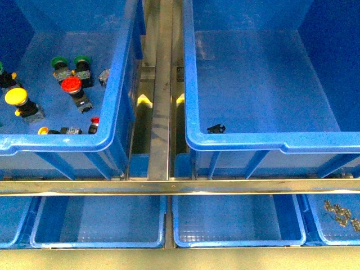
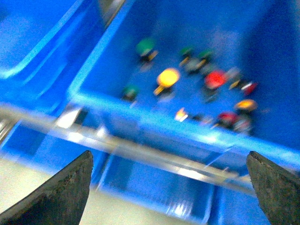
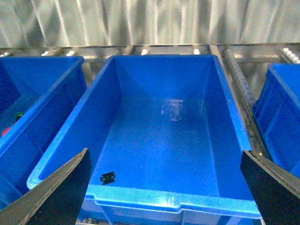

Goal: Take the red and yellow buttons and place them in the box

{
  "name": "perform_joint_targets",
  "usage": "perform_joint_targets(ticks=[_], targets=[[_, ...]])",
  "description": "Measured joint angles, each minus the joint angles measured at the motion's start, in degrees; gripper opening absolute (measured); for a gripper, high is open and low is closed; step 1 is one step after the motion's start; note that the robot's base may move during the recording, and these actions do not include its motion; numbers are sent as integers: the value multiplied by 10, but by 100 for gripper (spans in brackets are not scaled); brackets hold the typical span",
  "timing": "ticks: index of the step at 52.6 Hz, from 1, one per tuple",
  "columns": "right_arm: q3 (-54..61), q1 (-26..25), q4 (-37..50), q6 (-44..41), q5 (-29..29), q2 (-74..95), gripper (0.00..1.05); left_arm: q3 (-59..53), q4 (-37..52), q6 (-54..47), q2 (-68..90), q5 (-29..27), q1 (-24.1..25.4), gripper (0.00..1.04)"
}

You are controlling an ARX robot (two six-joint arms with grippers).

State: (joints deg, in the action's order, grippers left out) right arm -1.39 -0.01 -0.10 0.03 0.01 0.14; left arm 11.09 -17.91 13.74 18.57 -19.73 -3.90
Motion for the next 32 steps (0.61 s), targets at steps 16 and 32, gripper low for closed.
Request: perform_joint_targets(ticks=[16,32], targets=[[0,0,0,0,0,0,98,121,167,-63,281,193,139,97],[0,0,0,0,0,0,98,332,242,-225,708,364,176,97]])
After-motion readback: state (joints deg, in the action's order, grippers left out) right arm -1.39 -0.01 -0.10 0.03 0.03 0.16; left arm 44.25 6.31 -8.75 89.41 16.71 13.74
